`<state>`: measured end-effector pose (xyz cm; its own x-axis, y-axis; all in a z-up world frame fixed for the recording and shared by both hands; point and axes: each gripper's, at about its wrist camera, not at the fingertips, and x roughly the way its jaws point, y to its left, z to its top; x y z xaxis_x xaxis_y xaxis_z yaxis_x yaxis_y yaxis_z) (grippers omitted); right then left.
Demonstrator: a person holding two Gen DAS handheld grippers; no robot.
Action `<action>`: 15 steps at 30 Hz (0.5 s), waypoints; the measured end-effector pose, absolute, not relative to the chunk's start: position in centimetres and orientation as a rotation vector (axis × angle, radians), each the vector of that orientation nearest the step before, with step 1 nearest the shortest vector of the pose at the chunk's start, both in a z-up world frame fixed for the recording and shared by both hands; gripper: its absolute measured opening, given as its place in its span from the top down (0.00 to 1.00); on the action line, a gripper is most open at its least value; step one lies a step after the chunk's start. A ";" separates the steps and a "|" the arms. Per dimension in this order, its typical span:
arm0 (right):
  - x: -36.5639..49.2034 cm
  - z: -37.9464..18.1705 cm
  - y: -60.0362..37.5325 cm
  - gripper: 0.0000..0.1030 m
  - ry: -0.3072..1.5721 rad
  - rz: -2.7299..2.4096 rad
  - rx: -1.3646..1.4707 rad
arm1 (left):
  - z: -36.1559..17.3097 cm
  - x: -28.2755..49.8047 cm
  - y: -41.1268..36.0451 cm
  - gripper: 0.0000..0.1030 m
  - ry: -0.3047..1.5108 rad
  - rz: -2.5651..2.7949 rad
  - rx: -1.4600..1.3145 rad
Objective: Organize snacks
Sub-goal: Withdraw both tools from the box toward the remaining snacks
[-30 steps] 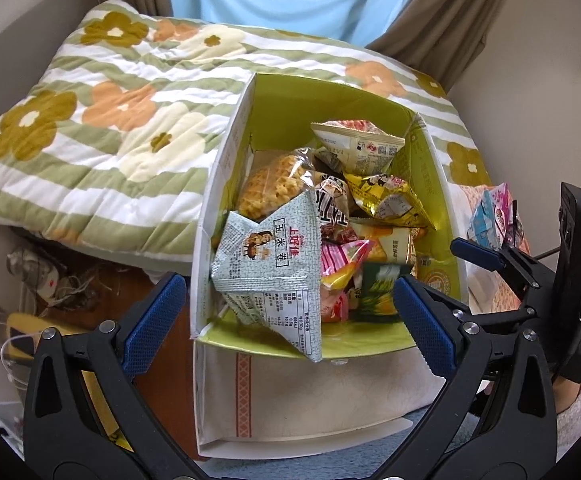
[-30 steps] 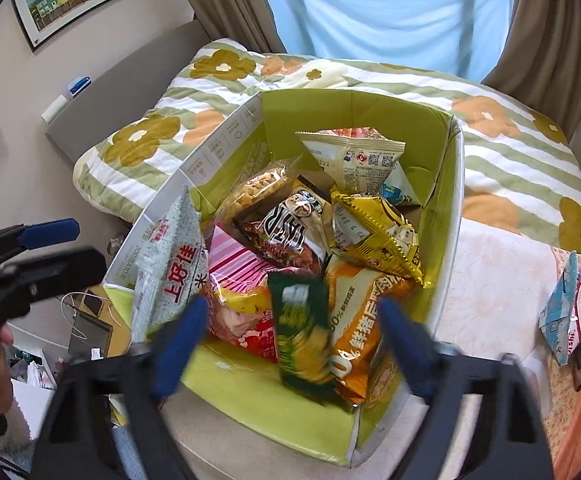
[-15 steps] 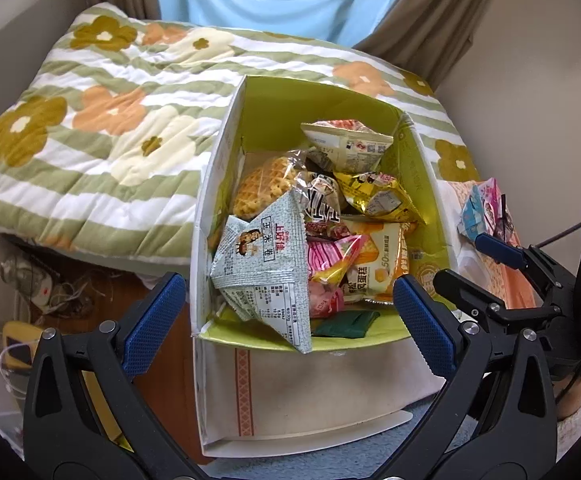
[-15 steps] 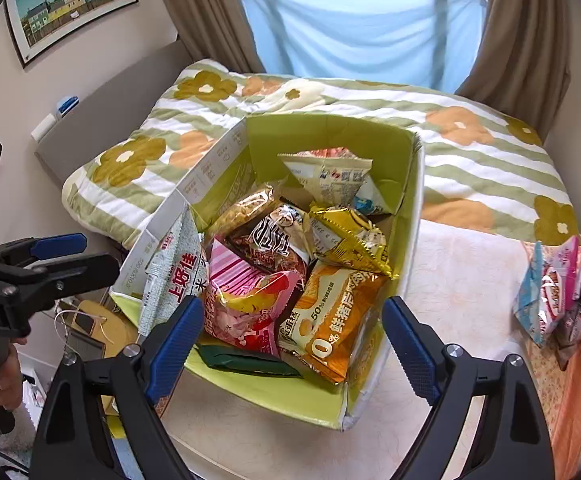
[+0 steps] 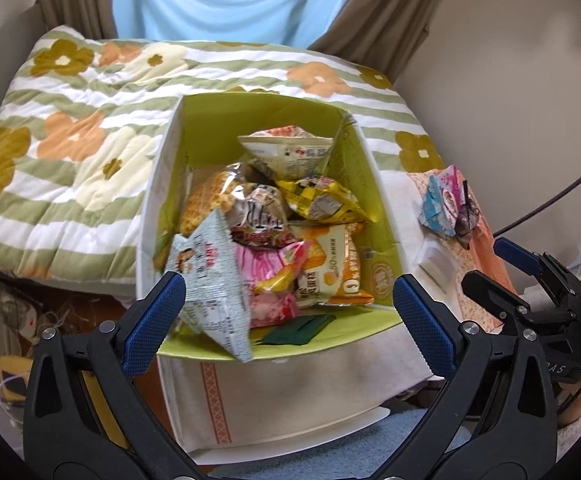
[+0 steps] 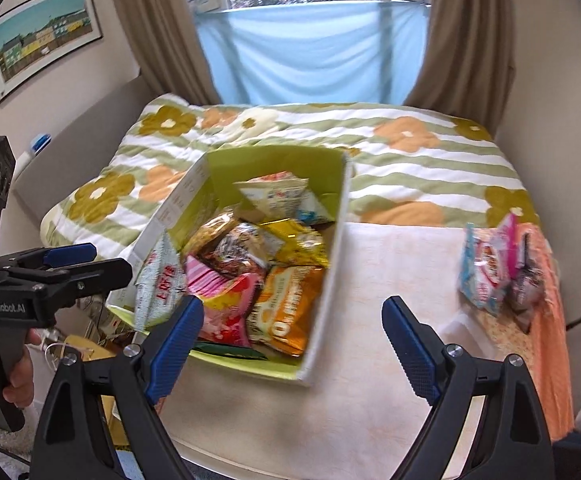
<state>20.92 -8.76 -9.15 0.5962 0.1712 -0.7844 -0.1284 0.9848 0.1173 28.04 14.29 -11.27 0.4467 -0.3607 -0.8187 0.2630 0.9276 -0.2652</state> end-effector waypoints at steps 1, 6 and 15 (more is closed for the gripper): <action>20.7 -8.9 -9.3 0.14 0.909 0.165 0.051 | -11.1 28.0 13.7 0.00 1.035 -0.396 -0.103; 19.9 -8.3 -14.4 0.14 0.877 0.100 0.097 | -10.8 28.0 9.8 0.00 1.033 -0.416 -0.068; 19.7 -8.8 -25.8 0.11 0.873 0.047 0.093 | -11.4 28.2 -1.7 0.00 1.056 -0.429 -0.046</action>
